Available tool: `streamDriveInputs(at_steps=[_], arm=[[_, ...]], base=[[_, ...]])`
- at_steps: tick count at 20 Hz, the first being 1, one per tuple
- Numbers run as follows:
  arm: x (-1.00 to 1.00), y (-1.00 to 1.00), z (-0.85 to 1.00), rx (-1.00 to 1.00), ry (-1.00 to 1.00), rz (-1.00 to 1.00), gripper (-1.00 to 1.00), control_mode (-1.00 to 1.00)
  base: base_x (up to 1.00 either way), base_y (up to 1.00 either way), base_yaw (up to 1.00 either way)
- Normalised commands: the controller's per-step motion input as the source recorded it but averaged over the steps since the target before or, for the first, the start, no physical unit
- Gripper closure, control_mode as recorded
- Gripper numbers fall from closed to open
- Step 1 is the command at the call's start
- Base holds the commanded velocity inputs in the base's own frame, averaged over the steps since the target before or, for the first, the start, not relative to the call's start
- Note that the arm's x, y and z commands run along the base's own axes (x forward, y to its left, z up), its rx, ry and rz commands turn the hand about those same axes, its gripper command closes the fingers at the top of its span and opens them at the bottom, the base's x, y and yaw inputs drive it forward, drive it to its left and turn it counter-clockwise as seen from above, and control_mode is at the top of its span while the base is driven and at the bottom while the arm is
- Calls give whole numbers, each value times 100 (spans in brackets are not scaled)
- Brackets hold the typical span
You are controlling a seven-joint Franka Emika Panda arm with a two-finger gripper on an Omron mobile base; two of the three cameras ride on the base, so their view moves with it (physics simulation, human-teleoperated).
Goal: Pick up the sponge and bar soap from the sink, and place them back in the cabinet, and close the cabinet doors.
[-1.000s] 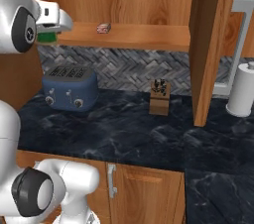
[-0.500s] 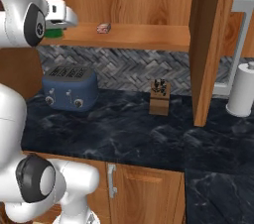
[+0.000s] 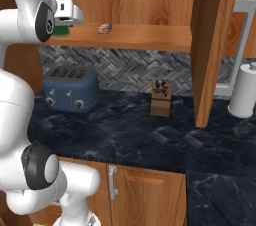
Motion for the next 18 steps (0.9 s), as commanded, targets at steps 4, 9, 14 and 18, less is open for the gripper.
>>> streamDriveInputs(at_steps=[4, 9, 14, 18], arm=[[34, 2, -3, 0, 0, 0, 100, -100], [31, 5, -8, 0, 0, 0, 100, -100], [27, 7, -15, 0, 0, 0, 100, -100], [20, 9, -19, 0, 0, 0, 100, -100]], base=[[0, 0, 0], [0, 0, 0], [0, 0, 0], [0, 0, 0]])
